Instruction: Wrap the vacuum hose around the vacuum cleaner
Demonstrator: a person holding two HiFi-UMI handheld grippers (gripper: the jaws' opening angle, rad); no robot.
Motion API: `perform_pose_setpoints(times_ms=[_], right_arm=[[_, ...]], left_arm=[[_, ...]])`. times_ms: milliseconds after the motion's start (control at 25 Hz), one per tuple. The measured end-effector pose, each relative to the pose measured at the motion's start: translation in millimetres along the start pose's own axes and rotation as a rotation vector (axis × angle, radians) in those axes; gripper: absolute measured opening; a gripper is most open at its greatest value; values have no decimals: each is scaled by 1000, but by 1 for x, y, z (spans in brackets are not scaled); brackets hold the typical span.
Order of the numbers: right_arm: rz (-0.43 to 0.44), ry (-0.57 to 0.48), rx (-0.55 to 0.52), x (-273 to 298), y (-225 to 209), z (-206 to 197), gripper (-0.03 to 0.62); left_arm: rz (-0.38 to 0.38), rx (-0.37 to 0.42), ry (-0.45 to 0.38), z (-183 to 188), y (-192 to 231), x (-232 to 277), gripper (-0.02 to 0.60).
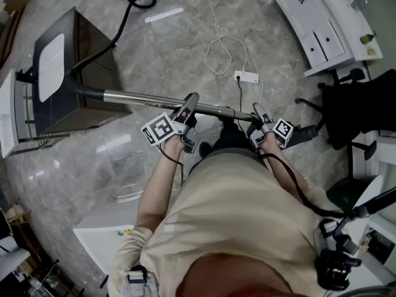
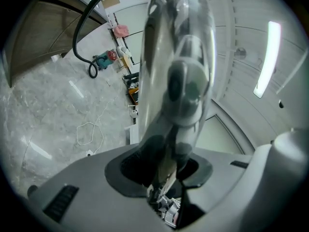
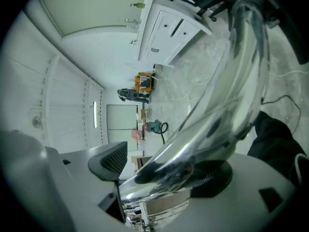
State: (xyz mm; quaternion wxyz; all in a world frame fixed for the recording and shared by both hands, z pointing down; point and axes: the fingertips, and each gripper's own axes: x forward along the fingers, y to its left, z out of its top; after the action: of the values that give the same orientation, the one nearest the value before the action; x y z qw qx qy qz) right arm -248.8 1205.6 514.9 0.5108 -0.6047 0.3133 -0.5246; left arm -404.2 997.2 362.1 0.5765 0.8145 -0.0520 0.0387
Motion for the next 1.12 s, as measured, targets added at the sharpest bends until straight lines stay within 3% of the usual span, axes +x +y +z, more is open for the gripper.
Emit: perform_pose_setpoints(times_ms=[160,200,240,280,360,480,680,920,1120], right_arm=[[-12,10,44,30,1,25,372],[1,2,73,36,1,33,343],[19,-6,96,43,3,42,258],[41,-11,114,51,7,50,216],[80,-12,134,66,17,70,182],[120,6,115,90,34,105,164],[251,57,145,136,72,158,128],[267,70,102,185,113,199,94],[243,81,15,225,140,206,92]], left_arm=[[23,8,-3,9,3,23,138],[26,15,0,12,2,30,138],[28,25,4,15,0,37,138],[31,32,9,19,-3,44,140],[50,18,21,22,-4,59,140],[84,-23,2,27,3,84,140],[46,-39,-81,57,7,131,140],[86,-27,-133,90,33,171,140],[47,-147,-164,123,58,195,140]])
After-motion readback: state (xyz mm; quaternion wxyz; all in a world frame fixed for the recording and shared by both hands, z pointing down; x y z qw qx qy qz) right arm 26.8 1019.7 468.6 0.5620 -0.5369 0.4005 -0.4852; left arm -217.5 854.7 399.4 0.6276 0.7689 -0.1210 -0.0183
